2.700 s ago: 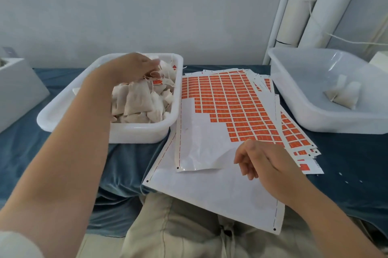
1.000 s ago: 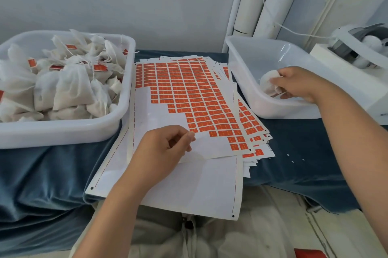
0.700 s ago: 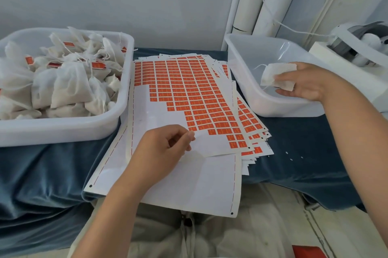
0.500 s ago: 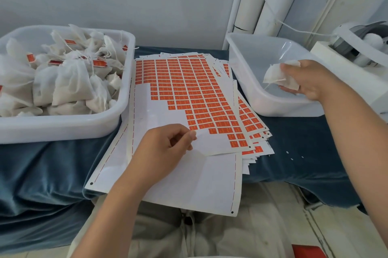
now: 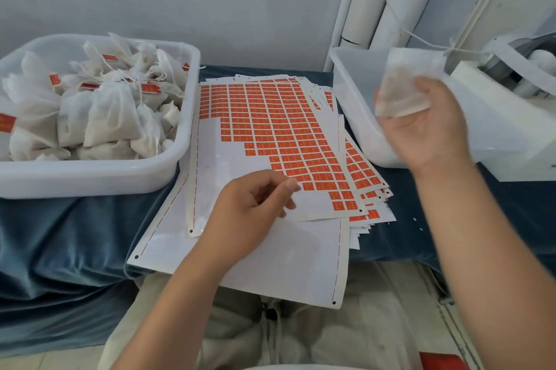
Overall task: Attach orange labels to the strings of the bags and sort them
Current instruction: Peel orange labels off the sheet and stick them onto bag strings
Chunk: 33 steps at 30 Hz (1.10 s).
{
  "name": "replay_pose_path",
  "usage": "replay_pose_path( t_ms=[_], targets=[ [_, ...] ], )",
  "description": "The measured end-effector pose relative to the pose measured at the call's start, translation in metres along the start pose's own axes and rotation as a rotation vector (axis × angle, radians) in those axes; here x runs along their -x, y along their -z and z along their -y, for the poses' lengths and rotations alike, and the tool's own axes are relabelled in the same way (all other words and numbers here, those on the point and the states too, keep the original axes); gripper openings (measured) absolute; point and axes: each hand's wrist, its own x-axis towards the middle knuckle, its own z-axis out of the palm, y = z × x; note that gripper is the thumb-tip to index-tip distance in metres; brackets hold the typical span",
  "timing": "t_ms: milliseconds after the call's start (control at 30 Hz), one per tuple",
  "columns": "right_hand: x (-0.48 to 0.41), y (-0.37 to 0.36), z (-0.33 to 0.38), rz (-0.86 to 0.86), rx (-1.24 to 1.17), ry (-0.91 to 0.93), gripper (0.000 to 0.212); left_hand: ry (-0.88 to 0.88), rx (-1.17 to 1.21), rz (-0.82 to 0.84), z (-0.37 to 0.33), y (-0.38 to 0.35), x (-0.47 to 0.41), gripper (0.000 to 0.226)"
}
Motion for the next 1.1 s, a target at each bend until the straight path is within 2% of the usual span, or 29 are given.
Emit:
replay_pose_path(
  t_ms=[67,167,200,267,400,500,600,667,767,833,1000,1100],
  targets=[
    [0.032,-0.01,-0.034,0.106,0.045,-0.125,0.019,0.008,0.055,-0.031,-0.004,-0.003,0.0,0.032],
    [0.072,-0.012,-0.087,0.205,0.136,-0.308,0.04,0.03,0.116,-0.015,-0.011,-0.003,0.0,0.064],
    [0.083,-0.011,-0.103,0.254,0.132,-0.328,0.046,0.025,0.179,-0.007,-0.012,-0.004,0.001,0.066],
    [0.105,-0.008,-0.128,0.34,0.13,-0.307,0.05,0.043,0.292,-0.02,-0.012,-0.004,0.005,0.054],
    [0.124,-0.008,-0.149,0.36,0.255,-0.38,0.029,0.183,0.262,-0.121,-0.009,-0.008,0.011,0.021],
    [0.123,-0.003,-0.147,0.305,0.589,-0.291,0.032,0.07,0.15,-0.127,-0.007,-0.001,0.01,0.025],
    [0.122,-0.009,-0.133,0.179,0.801,-0.133,0.047,-0.087,0.055,-0.095,-0.008,0.009,0.01,0.031],
    [0.12,-0.014,-0.12,0.219,0.92,-0.1,0.051,-0.142,-0.023,-0.072,-0.009,0.012,0.01,0.032],
    [0.121,-0.016,-0.107,0.341,1.103,0.029,0.025,-0.113,-0.016,-0.014,-0.012,0.011,0.011,0.029],
    [0.119,-0.014,-0.101,0.373,1.205,0.106,0.023,-0.073,0.034,-0.004,-0.011,0.01,0.011,0.03],
    [0.117,-0.012,-0.098,0.524,1.339,0.039,0.019,-0.052,0.05,0.013,-0.009,0.009,0.009,0.025],
    [0.116,-0.011,-0.096,0.548,1.135,-0.088,0.029,0.014,0.047,0.045,-0.008,0.012,0.009,0.031]
  ],
)
